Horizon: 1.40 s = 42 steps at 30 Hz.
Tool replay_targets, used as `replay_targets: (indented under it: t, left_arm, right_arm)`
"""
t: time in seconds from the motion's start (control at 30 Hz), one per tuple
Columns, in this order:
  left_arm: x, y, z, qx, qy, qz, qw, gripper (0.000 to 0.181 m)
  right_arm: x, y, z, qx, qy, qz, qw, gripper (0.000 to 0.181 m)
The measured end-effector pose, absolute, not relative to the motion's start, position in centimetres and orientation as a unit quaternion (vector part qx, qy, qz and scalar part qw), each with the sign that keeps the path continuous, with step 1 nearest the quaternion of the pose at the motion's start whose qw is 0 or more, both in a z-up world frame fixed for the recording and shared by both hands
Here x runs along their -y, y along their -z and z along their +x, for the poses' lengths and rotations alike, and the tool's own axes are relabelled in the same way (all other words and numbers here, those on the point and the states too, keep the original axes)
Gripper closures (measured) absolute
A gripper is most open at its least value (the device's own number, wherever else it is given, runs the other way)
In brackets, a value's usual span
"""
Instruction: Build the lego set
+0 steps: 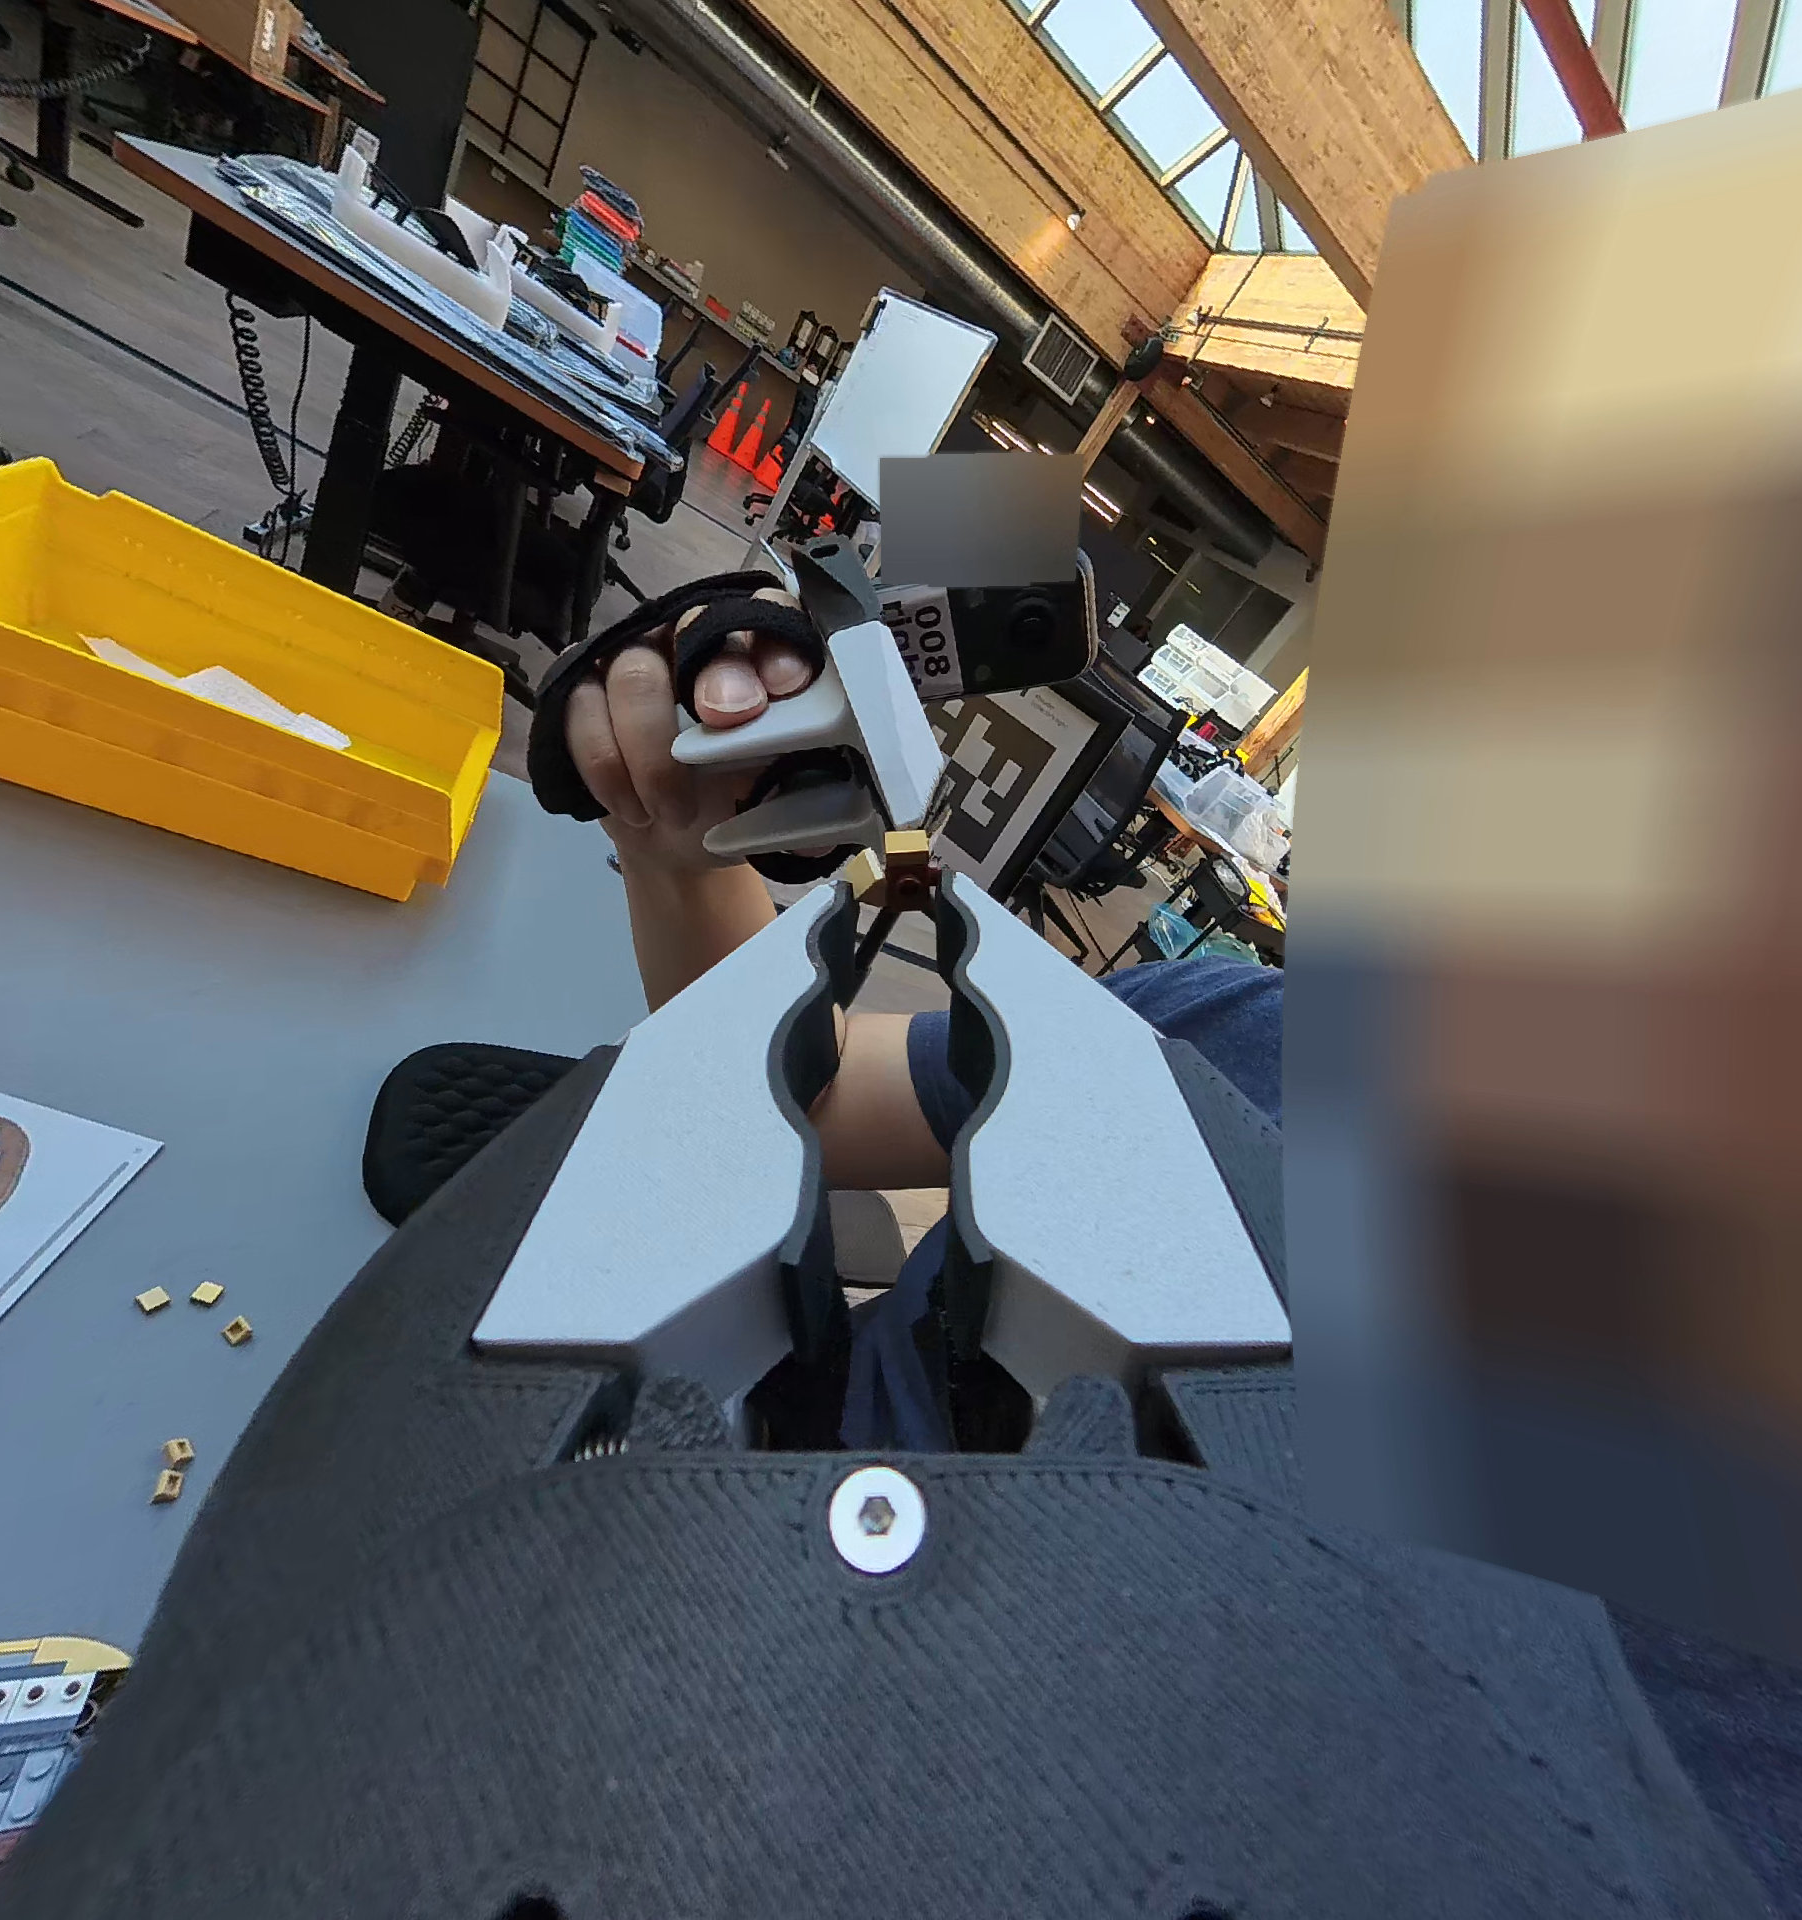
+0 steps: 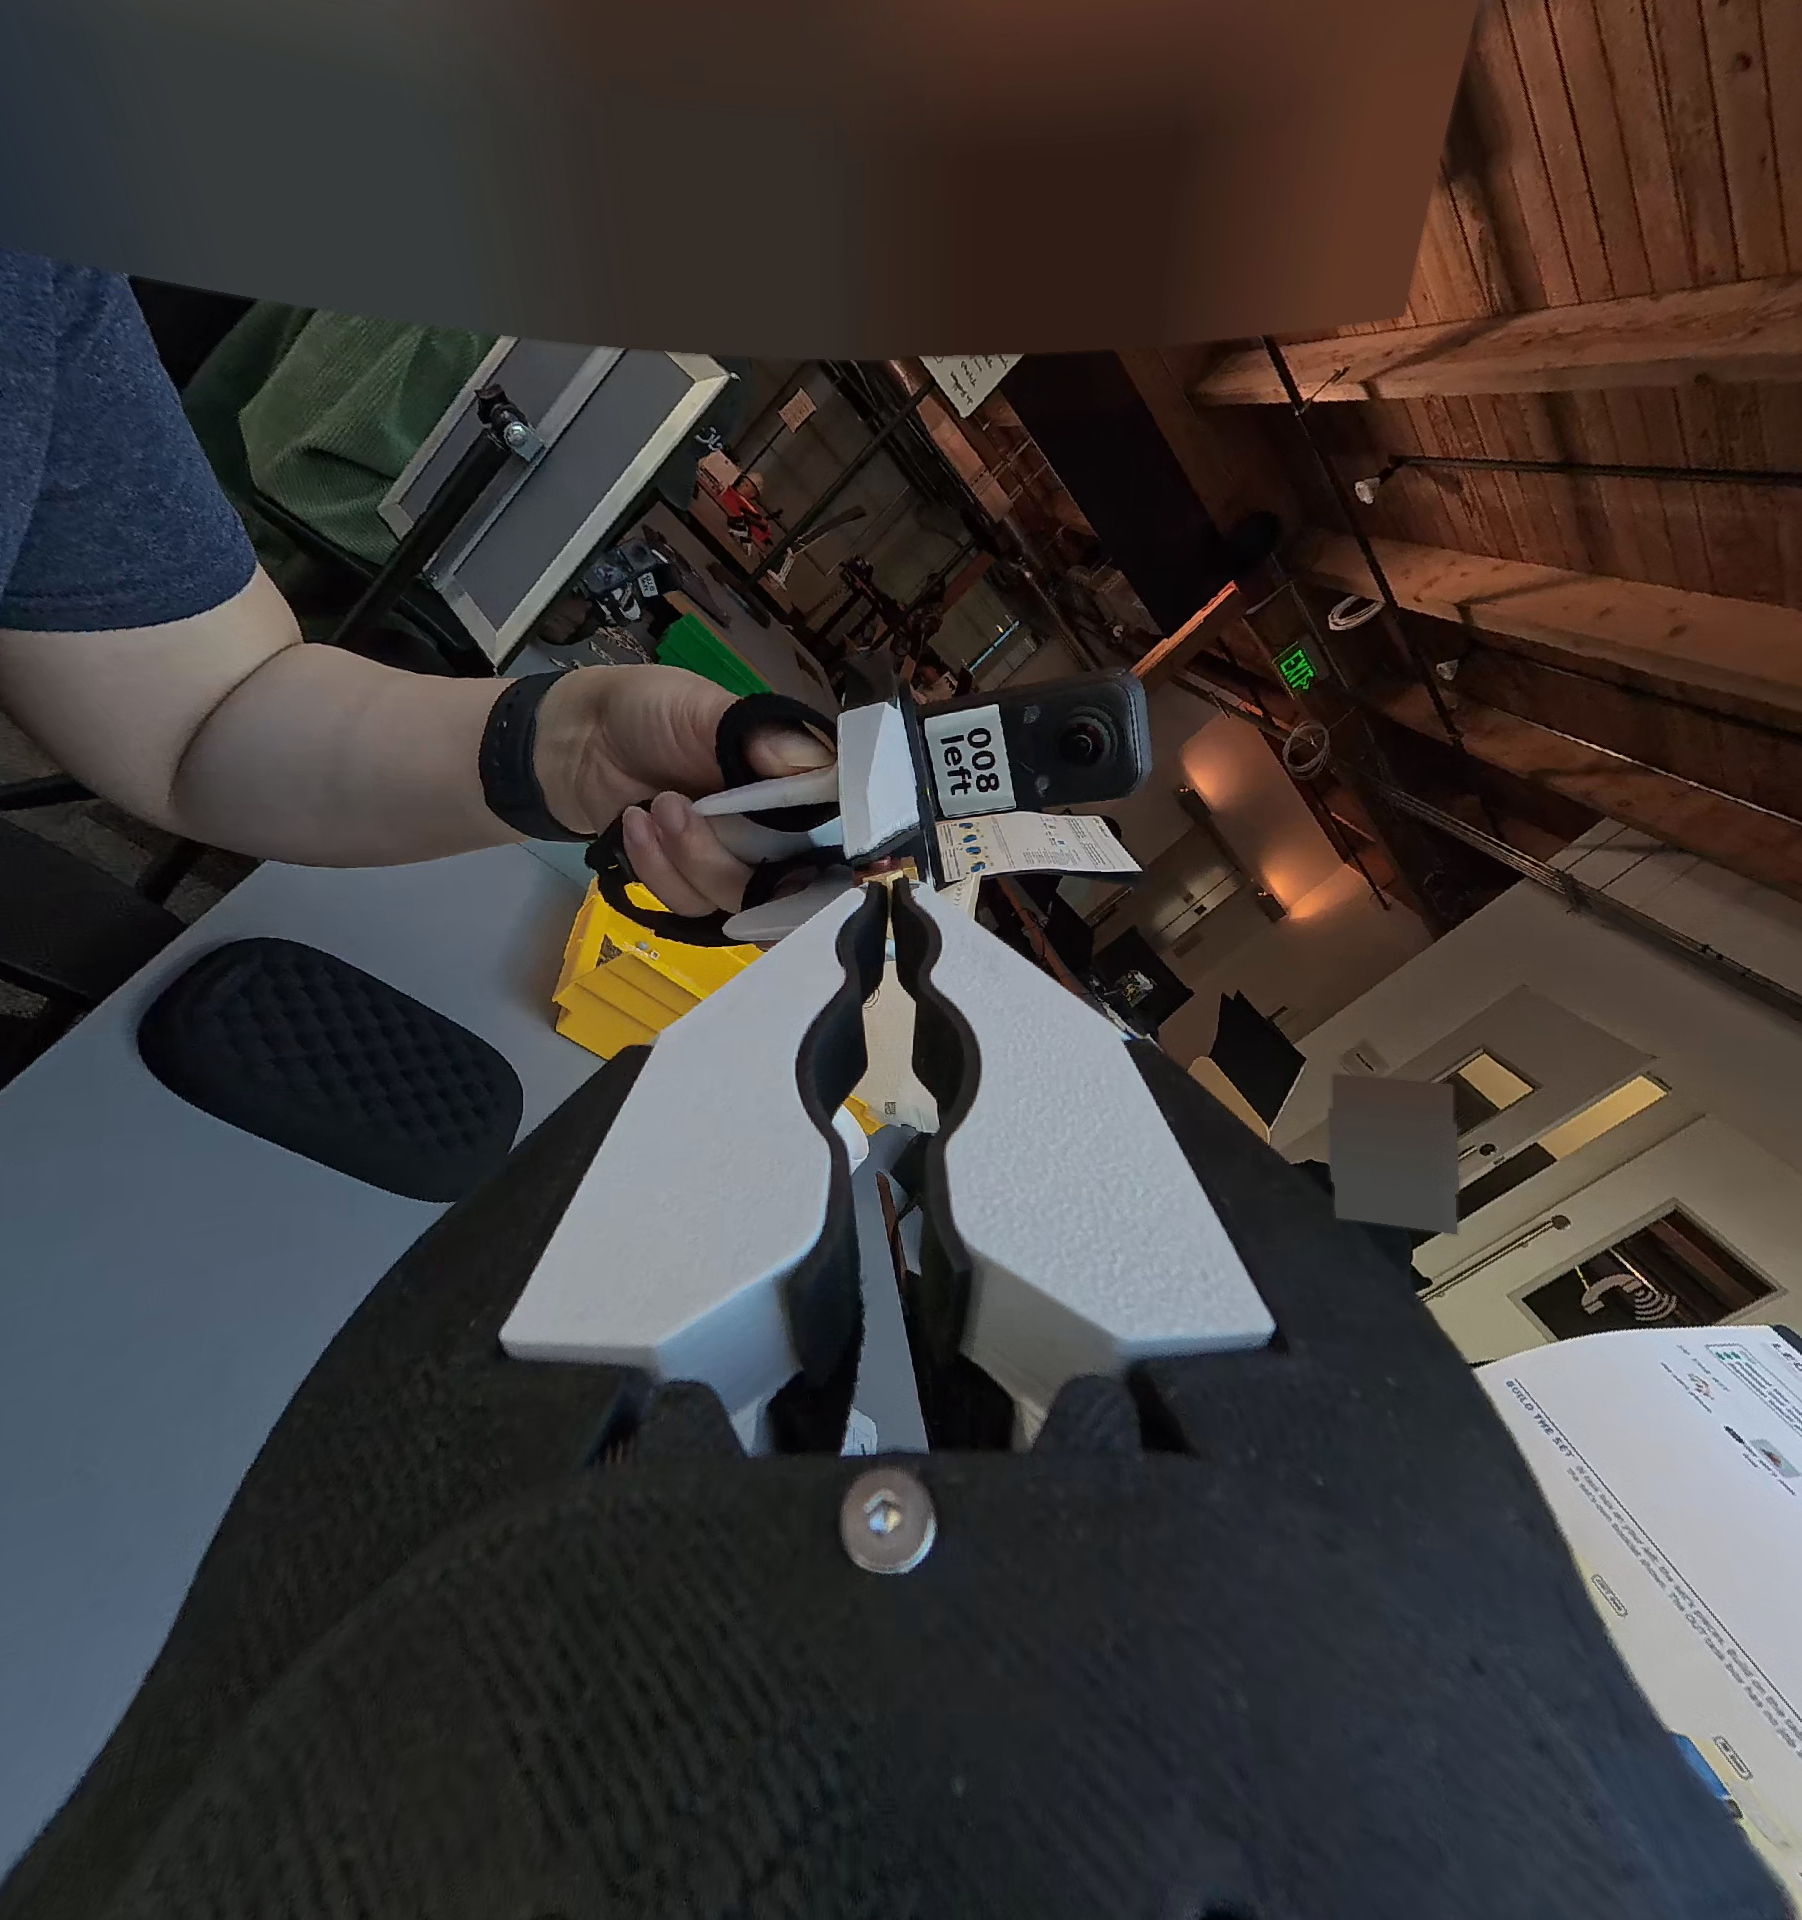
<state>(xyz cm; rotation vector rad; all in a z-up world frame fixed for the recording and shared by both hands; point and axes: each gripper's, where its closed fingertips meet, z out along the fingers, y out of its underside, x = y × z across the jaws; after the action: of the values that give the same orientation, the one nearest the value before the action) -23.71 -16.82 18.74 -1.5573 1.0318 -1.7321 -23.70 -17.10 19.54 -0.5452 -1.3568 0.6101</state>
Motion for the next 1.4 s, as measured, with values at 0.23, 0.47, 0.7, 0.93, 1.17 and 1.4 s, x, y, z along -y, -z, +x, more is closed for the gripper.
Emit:
replay_targets:
  t: [0.23, 0.47, 0.7, 0.93, 1.17, 1.4]
  left_arm:
    - [16.92, -18.85, -23.69, -0.403, 0.628, -0.584, 0.320, 0.168]
    - [16.93, -18.90, -23.73, -0.410, 0.623, -0.577, 0.334, 0.168]
    - [17.04, -18.82, -23.75, -0.408, 0.628, -0.573, 0.333, 0.168]
    - [16.92, -19.21, -23.69, -0.382, 0.657, -0.561, 0.328, 0.168]
    - [16.82, -19.34, -23.81, -0.368, 0.668, -0.555, 0.330, 0.168]
    - [16.64, -19.24, -23.98, -0.367, 0.663, -0.557, 0.341, 0.168]
  right_arm:
    - [17.18, -19.70, -23.71, 0.609, -0.280, -0.249, 0.699, 0.181]
    - [17.26, -19.58, -23.73, 0.609, -0.291, -0.251, 0.694, 0.181]
    - [17.26, -19.52, -23.74, 0.607, -0.295, -0.247, 0.696, 0.181]
    - [17.20, -19.83, -23.62, 0.590, -0.280, -0.234, 0.720, 0.181]
    - [17.14, -19.83, -23.70, 0.578, -0.267, -0.230, 0.736, 0.181]
    - [16.95, -19.73, -23.89, 0.573, -0.238, -0.228, 0.751, 0.181]
